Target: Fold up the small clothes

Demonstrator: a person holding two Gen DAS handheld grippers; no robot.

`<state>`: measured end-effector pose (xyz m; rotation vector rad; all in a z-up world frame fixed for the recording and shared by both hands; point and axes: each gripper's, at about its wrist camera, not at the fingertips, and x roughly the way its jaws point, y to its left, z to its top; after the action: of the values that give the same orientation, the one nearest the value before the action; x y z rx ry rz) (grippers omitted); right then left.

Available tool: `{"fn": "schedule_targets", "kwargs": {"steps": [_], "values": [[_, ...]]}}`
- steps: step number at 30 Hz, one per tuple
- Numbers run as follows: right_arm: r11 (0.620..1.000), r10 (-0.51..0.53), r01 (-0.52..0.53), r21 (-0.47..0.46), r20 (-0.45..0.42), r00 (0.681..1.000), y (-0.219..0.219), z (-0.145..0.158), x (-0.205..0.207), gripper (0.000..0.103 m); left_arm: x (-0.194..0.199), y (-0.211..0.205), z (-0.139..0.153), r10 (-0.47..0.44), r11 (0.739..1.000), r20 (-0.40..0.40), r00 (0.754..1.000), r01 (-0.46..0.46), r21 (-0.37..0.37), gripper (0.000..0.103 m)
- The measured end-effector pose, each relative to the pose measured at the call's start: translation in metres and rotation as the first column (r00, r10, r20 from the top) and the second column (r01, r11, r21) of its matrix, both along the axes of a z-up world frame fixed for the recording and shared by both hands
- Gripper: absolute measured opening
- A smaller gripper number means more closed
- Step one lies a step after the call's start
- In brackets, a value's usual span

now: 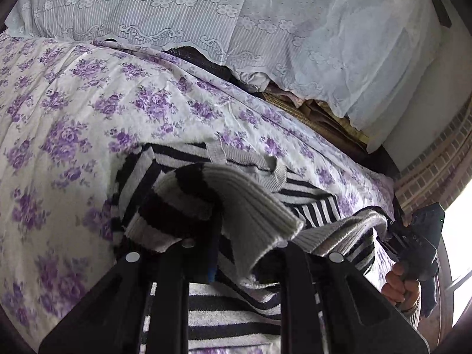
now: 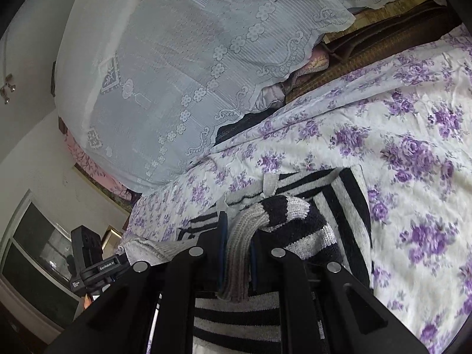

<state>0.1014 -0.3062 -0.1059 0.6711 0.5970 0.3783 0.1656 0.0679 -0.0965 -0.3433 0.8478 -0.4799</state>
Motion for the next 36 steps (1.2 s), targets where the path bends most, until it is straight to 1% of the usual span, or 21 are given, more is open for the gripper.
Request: {"fn": "schedule_targets", "kwargs": {"steps": [7, 12, 14, 17, 19, 21, 22, 23, 24, 25, 27, 28, 29, 30, 31, 32, 34, 36], "values": [[0.999, -0.023, 0.024, 0.026, -0.035, 0.999, -0.005, -0.016, 0.031, 0.013, 0.028, 0.001, -0.008, 0.03, 1.0, -0.014, 0.999, -0.03, 0.004, 0.016], [0.998, -0.042, 0.047, 0.045, -0.094, 0.995, -0.01, -0.04, 0.058, 0.013, 0.047, 0.001, -0.02, 0.053, 0.998, -0.032, 0.998, -0.053, 0.018, 0.016], [0.998, -0.049, 0.054, 0.044, -0.116, 0.992, -0.011, -0.049, 0.067, 0.013, 0.056, -0.001, -0.027, 0.067, 0.997, -0.04, 0.997, -0.065, 0.04, 0.016], [0.997, -0.05, 0.058, 0.053, -0.145, 0.988, -0.013, -0.061, 0.082, 0.013, 0.066, -0.001, -0.04, 0.077, 0.996, -0.058, 0.995, -0.074, 0.048, 0.017], [0.997, -0.044, 0.053, 0.055, -0.146, 0.988, -0.013, -0.063, 0.087, 0.013, 0.072, 0.001, -0.05, 0.089, 0.995, -0.077, 0.993, -0.085, 0.048, 0.018], [0.997, -0.037, 0.047, 0.063, -0.143, 0.989, -0.013, -0.063, 0.091, 0.013, 0.077, 0.006, -0.059, 0.099, 0.995, -0.104, 0.99, -0.097, 0.026, 0.019], [0.996, -0.034, 0.045, 0.075, -0.139, 0.99, -0.013, -0.064, 0.091, 0.015, 0.079, 0.009, -0.062, 0.101, 0.995, -0.115, 0.988, -0.101, 0.007, 0.019], [0.995, -0.025, 0.038, 0.097, -0.135, 0.991, -0.014, -0.066, 0.091, 0.02, 0.08, 0.011, -0.063, 0.099, 0.995, -0.123, 0.987, -0.101, -0.013, 0.02], [0.989, -0.007, 0.025, 0.143, -0.122, 0.992, -0.017, -0.067, 0.09, 0.024, 0.079, 0.013, -0.063, 0.095, 0.995, -0.127, 0.987, -0.099, -0.027, 0.02], [0.983, 0.001, 0.019, 0.18, -0.111, 0.994, -0.021, -0.068, 0.088, 0.031, 0.077, 0.015, -0.062, 0.092, 0.994, -0.128, 0.988, -0.099, -0.046, 0.025], [0.971, 0.009, 0.014, 0.237, -0.096, 0.995, -0.026, -0.066, 0.084, 0.038, 0.071, 0.018, -0.055, 0.11, 0.992, -0.102, 0.989, -0.115, -0.043, 0.041], [0.967, 0.007, 0.014, 0.255, -0.078, 0.997, -0.029, -0.064, 0.081, 0.043, 0.065, 0.02, -0.048, 0.135, 0.99, -0.071, 0.988, -0.137, -0.03, 0.06], [0.967, 0.0, 0.018, 0.255, -0.069, 0.998, -0.03, -0.061, 0.078, 0.046, 0.059, 0.022, -0.041, 0.151, 0.988, -0.042, 0.988, -0.152, -0.027, 0.072], [0.969, -0.016, 0.027, 0.245, -0.05, 0.999, -0.031, -0.057, 0.074, 0.047, 0.052, 0.024, -0.032, 0.164, 0.986, -0.007, 0.986, -0.164, -0.028, 0.076], [0.97, -0.019, 0.028, 0.241, -0.038, 0.999, -0.032, -0.054, 0.071, 0.049, 0.049, 0.026, -0.027, 0.178, 0.984, 0.014, 0.984, -0.177, -0.02, 0.082], [0.97, -0.024, 0.03, 0.24, -0.027, 0.999, -0.033, -0.051, 0.07, 0.049, 0.044, 0.027, -0.021, 0.198, 0.98, 0.043, 0.979, -0.198, -0.001, 0.086], [0.969, -0.045, 0.048, 0.241, -0.018, 0.999, -0.035, -0.048, 0.068, 0.049, 0.039, 0.025, -0.014, 0.213, 0.977, 0.07, 0.975, -0.214, 0.02, 0.087], [0.975, -0.063, 0.065, 0.213, -0.014, 0.998, -0.033, -0.046, 0.067, 0.049, 0.039, 0.019, -0.013, 0.185, 0.982, 0.062, 0.981, -0.187, 0.028, 0.087]]}}
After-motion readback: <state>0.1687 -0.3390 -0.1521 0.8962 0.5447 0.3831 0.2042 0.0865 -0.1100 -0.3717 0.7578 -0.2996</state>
